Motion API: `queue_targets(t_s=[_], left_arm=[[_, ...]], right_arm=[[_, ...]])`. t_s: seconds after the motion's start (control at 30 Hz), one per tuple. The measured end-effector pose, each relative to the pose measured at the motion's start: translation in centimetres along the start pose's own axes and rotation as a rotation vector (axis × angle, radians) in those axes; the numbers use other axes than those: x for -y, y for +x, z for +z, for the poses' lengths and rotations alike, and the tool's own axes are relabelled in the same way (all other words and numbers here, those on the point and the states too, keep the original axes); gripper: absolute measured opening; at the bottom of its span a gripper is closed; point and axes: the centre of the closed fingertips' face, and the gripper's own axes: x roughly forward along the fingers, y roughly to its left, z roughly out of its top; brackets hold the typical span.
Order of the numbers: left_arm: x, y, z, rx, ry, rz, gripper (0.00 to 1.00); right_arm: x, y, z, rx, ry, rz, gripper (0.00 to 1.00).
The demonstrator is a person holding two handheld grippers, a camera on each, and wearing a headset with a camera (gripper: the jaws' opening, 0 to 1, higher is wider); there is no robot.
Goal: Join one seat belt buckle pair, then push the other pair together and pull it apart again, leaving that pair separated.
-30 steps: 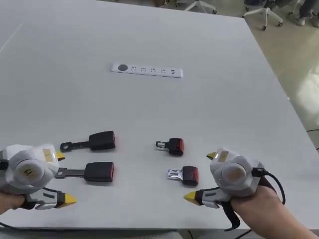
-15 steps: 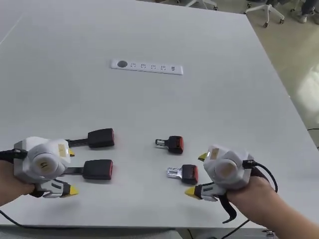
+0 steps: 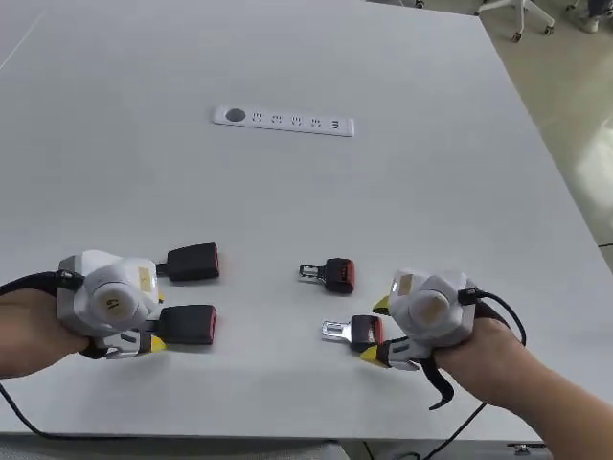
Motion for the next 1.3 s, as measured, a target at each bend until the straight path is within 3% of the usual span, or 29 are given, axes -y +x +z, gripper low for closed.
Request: queue_targets(t_s=[0.13, 0.57, 0.77, 0.9, 1.3], left_arm=[[0.0, 0.3, 0.0, -0.022, 0.039, -0.020, 0.35], [0.3, 1.1, 0.0, -0.018, 0.077, -0.073, 0.32], [0.4, 1.2, 0.1, -0.013, 0.151, -0.100, 0.32], [0.5, 1.3, 0.2, -0.027, 0.188, -0.118, 0.31], [0.6, 1.4, 0.1, -0.034, 0.185, -0.152, 0.31]], right_arm=[[-0.1, 0.4, -0.6, -0.016, -0.015, 0.019, 0.40], [0.0, 1.2, -0.6, -0.017, -0.012, 0.069, 0.35], [-0.3, 1.6, -0.9, -0.058, -0.120, 0.114, 0.35], [-0.3, 1.5, -0.7, -0.052, -0.125, 0.131, 0.35], [-0.2, 1.6, -0.8, -0.050, -0.130, 0.136, 0.35]])
